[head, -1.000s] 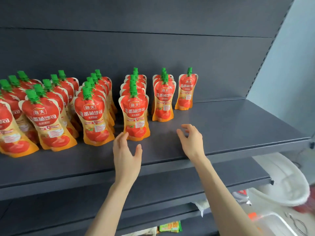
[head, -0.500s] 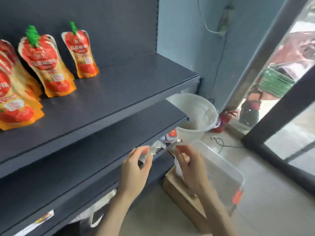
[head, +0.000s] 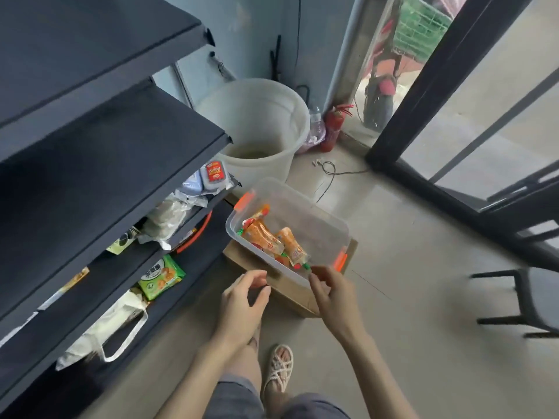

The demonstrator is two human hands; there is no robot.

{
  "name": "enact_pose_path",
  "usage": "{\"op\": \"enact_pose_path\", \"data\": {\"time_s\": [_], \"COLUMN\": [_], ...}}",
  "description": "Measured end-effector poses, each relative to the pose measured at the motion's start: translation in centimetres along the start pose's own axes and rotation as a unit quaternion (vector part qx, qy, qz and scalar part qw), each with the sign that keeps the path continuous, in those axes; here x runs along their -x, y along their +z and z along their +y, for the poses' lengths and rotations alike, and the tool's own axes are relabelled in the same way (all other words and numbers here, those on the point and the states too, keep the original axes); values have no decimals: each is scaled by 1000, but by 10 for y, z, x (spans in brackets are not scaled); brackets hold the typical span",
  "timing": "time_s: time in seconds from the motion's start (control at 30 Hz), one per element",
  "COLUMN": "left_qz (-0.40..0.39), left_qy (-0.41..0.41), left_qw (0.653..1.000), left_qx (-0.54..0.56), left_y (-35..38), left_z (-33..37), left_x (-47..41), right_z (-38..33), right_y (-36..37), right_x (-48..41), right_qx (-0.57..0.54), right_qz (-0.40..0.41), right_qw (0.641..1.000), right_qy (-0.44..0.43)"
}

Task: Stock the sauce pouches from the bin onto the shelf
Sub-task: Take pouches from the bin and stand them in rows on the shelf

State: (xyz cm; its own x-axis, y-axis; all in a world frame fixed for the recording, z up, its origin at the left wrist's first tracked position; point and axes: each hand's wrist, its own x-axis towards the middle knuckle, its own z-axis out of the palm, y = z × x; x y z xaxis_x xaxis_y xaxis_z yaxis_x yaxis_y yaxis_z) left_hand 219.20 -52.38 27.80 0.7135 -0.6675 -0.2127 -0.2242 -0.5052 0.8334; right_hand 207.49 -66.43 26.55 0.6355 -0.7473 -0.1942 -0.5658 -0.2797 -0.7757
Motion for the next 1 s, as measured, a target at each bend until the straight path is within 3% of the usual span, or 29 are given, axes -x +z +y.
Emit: {"op": "enact_pose_path", "data": {"time_s": [0.33, 0.6, 1.0], "left_qz": [-94, -147, -262], "left_qy": [-104, -190, -132], "left_qw": [990, 970, 942], "left_qx": [-22, -30, -160], "left_y": [56, 107, 227], "left_z": [-34, -106, -246], "left_x": [-132, -256, -387], "right_z": [53, 117, 275], "right_y": [26, 88, 202], "right_x": [-115, -209, -288], "right_qx": [-32, -42, -59], "right_qz": [-5, -39, -83], "right_qw": [992, 970, 935], "right_qy": [125, 235, 340]}}
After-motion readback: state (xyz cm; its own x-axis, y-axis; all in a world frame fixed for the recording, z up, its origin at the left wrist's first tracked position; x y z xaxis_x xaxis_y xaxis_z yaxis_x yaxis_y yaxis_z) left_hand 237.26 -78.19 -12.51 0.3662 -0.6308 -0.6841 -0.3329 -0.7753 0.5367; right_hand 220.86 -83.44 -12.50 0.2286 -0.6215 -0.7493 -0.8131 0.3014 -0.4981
